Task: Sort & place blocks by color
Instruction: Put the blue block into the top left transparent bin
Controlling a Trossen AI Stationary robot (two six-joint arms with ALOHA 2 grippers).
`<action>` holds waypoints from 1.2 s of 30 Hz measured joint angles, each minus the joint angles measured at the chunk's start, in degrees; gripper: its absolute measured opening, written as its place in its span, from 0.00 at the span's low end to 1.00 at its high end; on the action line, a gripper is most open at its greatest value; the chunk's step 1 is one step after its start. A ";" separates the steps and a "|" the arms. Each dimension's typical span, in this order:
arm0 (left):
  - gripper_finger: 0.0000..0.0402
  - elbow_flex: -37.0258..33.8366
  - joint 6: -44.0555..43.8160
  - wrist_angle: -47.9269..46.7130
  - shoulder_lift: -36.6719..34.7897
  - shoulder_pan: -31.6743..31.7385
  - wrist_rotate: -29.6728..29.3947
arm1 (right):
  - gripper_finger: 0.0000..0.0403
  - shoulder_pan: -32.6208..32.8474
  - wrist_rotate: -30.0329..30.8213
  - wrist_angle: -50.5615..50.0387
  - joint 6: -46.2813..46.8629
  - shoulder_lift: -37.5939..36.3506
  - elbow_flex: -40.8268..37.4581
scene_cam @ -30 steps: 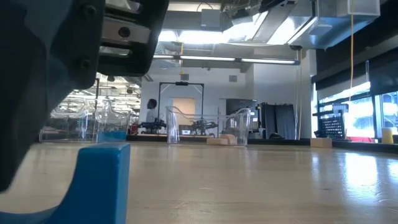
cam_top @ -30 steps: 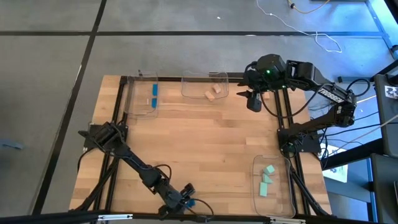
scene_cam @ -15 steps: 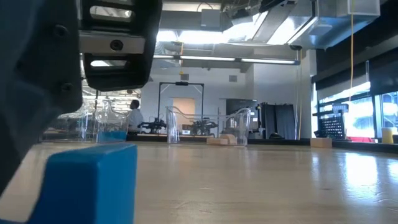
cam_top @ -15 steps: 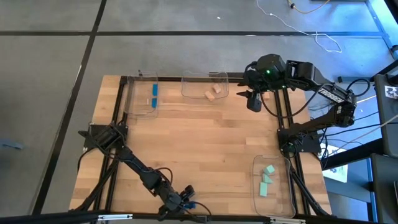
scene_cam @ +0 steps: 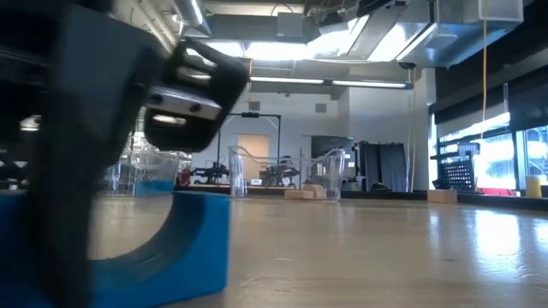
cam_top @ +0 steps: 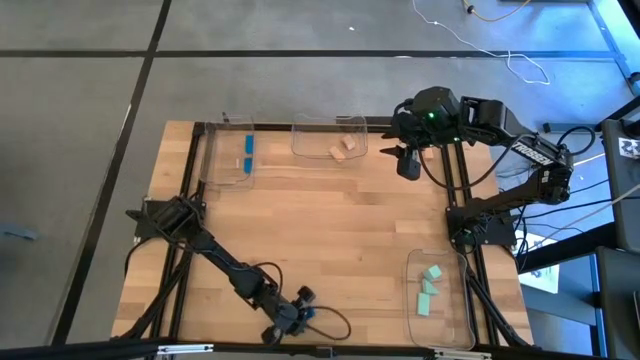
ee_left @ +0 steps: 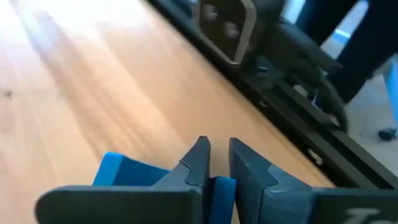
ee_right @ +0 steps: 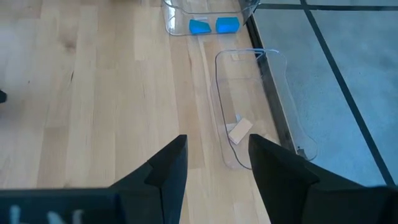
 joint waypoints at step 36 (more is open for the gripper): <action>0.05 -0.44 -32.07 -32.68 -29.63 21.55 -28.76 | 0.42 0.00 -2.46 0.02 -0.57 0.03 0.00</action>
